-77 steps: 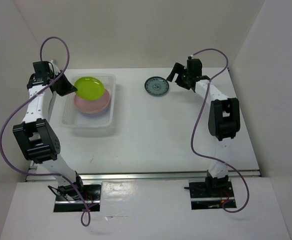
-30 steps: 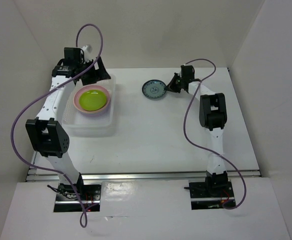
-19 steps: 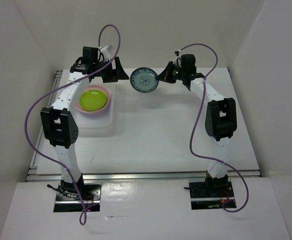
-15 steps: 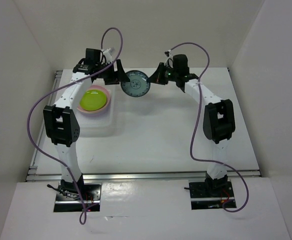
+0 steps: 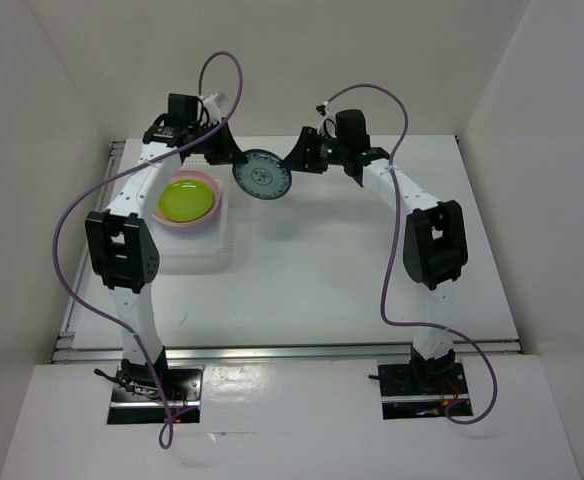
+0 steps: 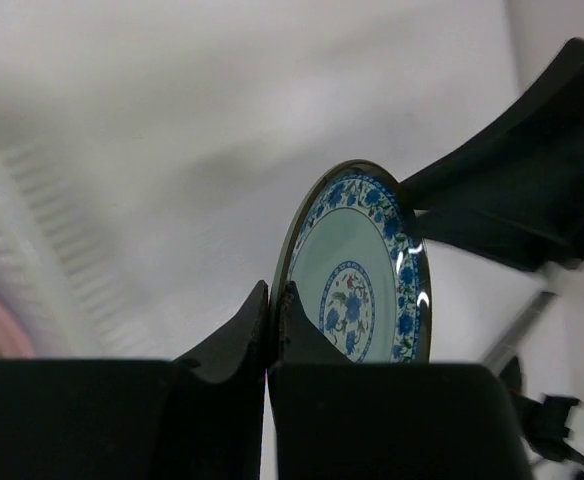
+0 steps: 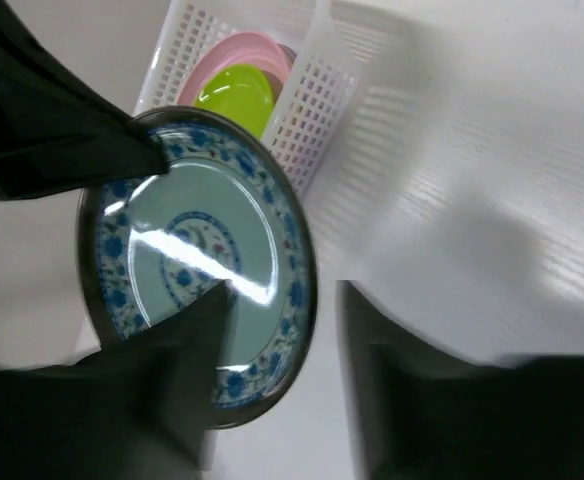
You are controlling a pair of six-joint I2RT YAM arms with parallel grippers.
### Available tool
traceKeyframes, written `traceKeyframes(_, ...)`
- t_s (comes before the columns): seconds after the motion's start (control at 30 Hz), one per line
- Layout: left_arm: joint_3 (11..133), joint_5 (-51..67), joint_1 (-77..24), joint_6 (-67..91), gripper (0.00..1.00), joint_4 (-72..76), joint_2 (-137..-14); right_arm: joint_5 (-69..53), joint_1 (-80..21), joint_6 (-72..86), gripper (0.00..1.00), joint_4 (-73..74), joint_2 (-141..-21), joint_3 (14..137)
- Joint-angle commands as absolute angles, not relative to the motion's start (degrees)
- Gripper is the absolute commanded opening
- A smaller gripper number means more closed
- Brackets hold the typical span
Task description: Place the plates into the plastic bin on the countertop
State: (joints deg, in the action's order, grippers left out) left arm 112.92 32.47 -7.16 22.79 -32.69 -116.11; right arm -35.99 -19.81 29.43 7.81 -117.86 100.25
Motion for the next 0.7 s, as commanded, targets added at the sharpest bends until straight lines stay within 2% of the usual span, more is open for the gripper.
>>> traceKeyframes(0.0, 114.08, 27.52, -6.16, 22.59, 0.00, -33.83, -116.46, -37.62, -20.39, 26.55, 0.58, 8.08, -115.40, 105.11)
traceKeyframes(0.07, 114.08, 26.02, -3.36, 22.59, 0.00, -34.72, -115.93, -34.21, -19.87, 24.80, 0.91, 11.59, -115.40, 105.64)
traceKeyframes(0.1, 114.08, 26.02, -1.86, 23.11, 0.00, -35.67, -115.23, -33.49, -19.86, 24.26, 1.00, 12.12, -114.10, 104.34)
traceKeyframes(0.23, 108.40, 26.02, 5.70, 23.12, 0.00, -35.07, -109.62, -29.89, -15.04, 24.87, 1.00, 10.38, -109.18, 96.10)
traceKeyframes(0.4, 99.51, 24.17, 14.30, 22.59, 0.00, -32.79, -105.29, -22.25, -12.13, 23.56, 1.00, 13.88, -106.62, 92.81)
traceKeyframes(0.67, 92.55, 25.84, 18.02, 23.11, 0.00, -26.12, -105.81, -19.34, -12.13, 23.03, 1.00, 13.80, -104.94, 89.47)
